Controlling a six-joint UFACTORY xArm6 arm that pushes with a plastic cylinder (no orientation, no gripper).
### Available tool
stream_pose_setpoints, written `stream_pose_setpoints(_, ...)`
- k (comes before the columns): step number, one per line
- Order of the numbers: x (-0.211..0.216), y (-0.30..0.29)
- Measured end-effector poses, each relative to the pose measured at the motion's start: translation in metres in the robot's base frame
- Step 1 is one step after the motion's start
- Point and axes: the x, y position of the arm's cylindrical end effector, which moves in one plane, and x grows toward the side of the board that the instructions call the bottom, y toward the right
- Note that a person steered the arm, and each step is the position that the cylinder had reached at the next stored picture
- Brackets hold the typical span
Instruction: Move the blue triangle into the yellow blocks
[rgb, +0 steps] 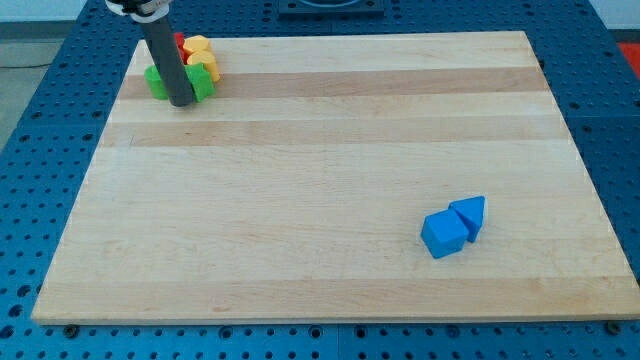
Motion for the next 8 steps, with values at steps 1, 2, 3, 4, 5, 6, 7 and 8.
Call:
stream_pose_setpoints(1, 0.006, 0.000)
stream_pose_setpoints(2, 0.058, 0.002)
stream_pose_setpoints(3, 0.136, 0.019)
stream_pose_setpoints(4, 0.215, 0.049)
stream_pose_setpoints(5, 0.277, 0.106)
stream_pose_setpoints(6, 0.291, 0.181)
stream_pose_setpoints(7, 0.291, 0.268)
stream_pose_setpoints(8, 0.291, 0.338)
